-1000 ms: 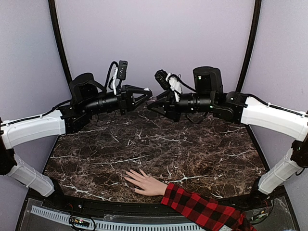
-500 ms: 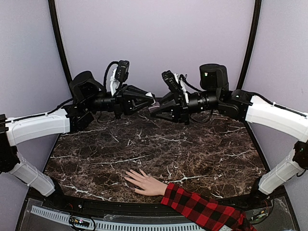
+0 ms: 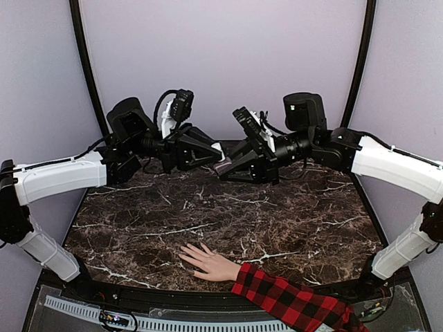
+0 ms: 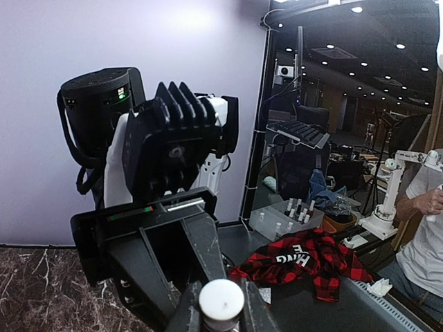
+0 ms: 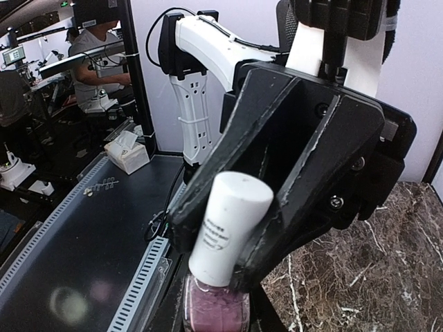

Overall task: Paint the nails
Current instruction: Screw the nail polish bottle cap onto the nail polish bottle.

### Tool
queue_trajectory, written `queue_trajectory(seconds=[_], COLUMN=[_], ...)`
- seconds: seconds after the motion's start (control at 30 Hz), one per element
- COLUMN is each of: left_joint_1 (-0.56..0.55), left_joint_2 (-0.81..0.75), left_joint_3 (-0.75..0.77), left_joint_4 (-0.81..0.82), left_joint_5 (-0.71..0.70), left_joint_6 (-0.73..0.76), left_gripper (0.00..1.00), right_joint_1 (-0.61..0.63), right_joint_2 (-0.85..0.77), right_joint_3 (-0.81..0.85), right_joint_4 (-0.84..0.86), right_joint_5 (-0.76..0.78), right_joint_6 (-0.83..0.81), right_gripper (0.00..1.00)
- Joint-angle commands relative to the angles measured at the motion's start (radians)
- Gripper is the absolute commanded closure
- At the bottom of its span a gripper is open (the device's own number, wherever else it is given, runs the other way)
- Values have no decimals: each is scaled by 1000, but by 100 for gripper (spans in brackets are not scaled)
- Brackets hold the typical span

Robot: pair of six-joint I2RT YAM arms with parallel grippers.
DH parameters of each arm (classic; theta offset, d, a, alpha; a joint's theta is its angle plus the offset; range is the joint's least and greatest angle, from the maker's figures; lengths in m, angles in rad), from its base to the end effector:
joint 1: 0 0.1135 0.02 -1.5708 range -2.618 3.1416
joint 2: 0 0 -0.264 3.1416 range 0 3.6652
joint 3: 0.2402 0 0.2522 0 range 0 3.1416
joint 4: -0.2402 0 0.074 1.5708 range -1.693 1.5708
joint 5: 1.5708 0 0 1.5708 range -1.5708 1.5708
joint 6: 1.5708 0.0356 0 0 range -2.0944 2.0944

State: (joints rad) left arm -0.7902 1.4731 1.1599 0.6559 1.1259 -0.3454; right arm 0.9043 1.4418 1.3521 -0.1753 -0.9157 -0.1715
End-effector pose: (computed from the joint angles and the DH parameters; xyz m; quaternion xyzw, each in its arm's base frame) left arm 0.2093 -0.2570 0.3879 0.5329 0.3791 -0.6310 0.4174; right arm 0.1804 0.2751 0.3881 -0.5956 0.4743 0.5230 0.3830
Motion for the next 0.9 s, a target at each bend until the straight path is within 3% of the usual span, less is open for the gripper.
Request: queue_trajectory(seconds=[0.0, 0.17, 0.53, 0.67, 0.87], left_joint_1=[-5, -1, 22, 22, 23], left_joint_2=[24, -26, -147, -178, -231], left_joint_3=[5, 22, 13, 12, -17], left_joint_4=[-261, -329, -361, -410, -387], left_joint_5=[-13, -105, -236, -306, -423], left_joint_6=[98, 137, 158, 191, 185], left_gripper=[95, 77, 47, 40, 39], right_joint_1=[22, 22, 22, 21, 22], right_joint_2=[-28, -32, -30, -30, -24], right_joint_3=[78, 53, 15, 10, -9], right_joint_4=[198, 180, 143, 141, 157], right_joint_5=[-54, 15, 153, 264, 457], right_joint_6=[-14, -35, -49, -38, -20], right_gripper=[100, 100, 100, 100, 100])
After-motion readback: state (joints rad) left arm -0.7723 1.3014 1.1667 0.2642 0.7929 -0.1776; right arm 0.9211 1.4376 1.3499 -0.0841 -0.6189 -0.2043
